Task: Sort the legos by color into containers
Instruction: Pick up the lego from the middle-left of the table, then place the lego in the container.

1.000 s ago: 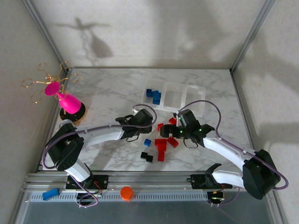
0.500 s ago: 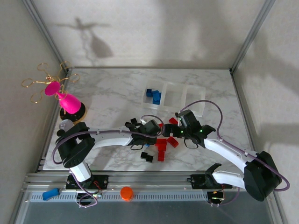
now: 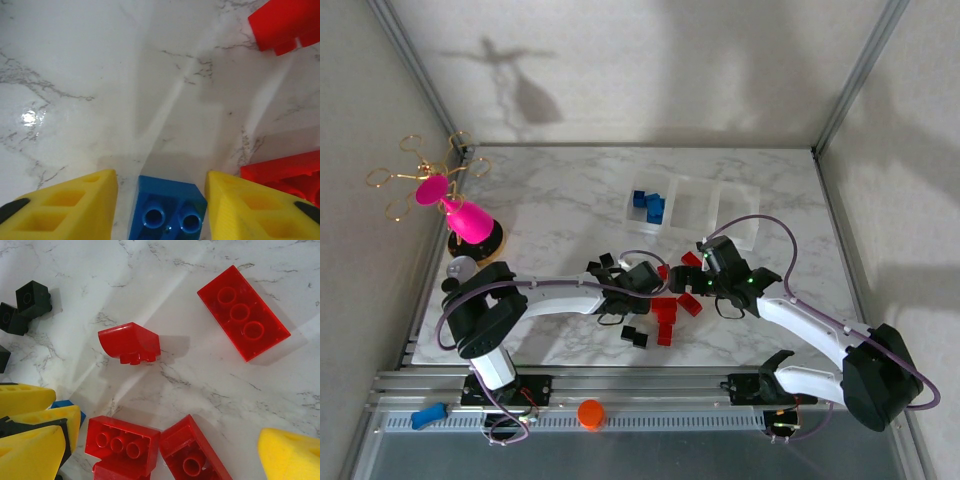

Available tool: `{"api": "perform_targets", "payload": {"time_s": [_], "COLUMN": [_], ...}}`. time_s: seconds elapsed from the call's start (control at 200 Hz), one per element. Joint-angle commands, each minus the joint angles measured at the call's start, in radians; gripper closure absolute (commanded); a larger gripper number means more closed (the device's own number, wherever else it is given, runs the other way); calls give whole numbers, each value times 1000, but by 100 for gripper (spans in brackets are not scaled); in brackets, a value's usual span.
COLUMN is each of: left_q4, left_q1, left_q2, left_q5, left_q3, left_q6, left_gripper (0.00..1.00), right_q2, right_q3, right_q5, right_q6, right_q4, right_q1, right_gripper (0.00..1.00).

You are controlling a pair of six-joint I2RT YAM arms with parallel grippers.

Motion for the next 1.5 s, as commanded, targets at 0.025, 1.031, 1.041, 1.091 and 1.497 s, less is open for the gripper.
{"api": "perform_targets", "payload": {"time_s": [0.025,1.031,1.041,1.091,1.497], "left_q4": [-21,-97,-93,-67,-39], "left_q1": [-11,184,188,208,362], "left_q2": [19,22,27,54,424], "left_q5": [-6,-244,-249,-255,-193], "left_q3": [-18,404,412,452,872], "left_q6": [-9,130,131,138,167], "left_gripper": [54,69,69,69,69], "right_q2": [-18,-19,-16,-13,31], "right_q3": [12,105,107,114,88], "right_q5": [35,-85,-86,-89,-127], "right_q6": [4,-7,-7,-8,-10], "right_q4": [-17,58,58,66,112], "right_q1": [6,-194,-197,-216,-262], "right_gripper": [1,1,1,1,1]}}
